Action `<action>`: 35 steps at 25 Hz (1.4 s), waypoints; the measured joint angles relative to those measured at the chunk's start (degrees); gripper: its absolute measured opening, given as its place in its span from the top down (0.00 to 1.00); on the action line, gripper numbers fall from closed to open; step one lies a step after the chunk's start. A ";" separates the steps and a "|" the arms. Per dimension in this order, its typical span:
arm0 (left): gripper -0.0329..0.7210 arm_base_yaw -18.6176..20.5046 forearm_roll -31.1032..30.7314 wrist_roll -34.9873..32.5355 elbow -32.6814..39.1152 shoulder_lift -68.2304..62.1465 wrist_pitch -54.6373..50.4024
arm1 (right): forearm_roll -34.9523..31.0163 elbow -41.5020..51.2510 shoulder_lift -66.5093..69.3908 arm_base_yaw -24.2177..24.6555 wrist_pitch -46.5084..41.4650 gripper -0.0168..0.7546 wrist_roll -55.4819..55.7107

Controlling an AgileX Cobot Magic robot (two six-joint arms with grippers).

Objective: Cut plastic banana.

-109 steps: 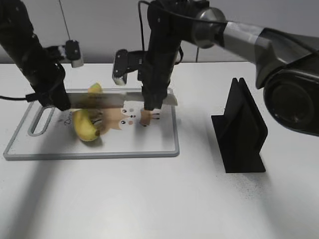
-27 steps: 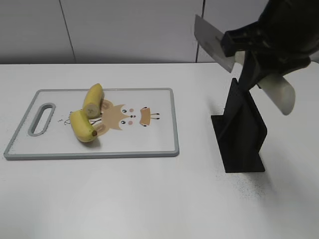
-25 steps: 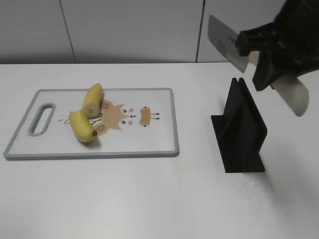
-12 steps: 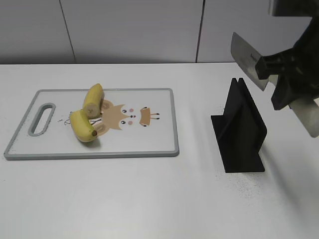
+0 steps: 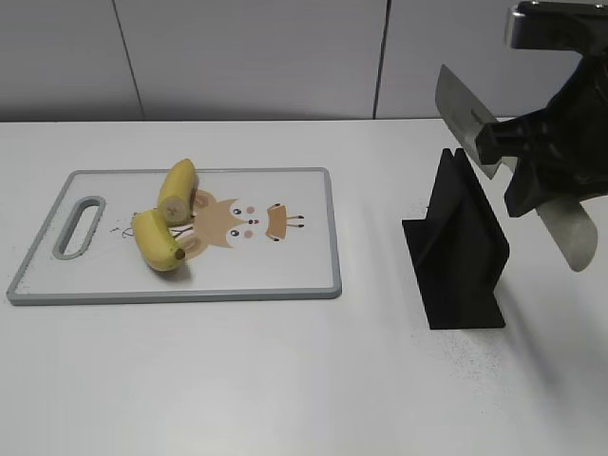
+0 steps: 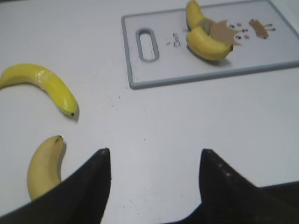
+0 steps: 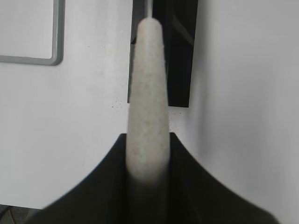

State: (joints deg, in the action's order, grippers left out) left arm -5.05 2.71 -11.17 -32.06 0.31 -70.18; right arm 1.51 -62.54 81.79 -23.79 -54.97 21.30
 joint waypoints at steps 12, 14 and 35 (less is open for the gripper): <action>0.19 0.00 2.03 1.04 5.06 0.00 7.13 | 1.06 3.22 0.00 0.00 2.82 0.77 2.37; 0.19 0.00 2.03 1.27 5.25 0.00 7.63 | 1.06 3.95 0.00 0.00 3.52 0.77 2.37; 0.19 0.00 2.03 1.50 5.25 0.00 8.10 | 0.47 4.61 3.56 0.00 5.31 0.77 2.61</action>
State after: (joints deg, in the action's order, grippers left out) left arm -5.05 4.73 -9.67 -26.81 0.31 -62.07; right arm 1.98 -57.93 85.35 -23.79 -49.67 23.91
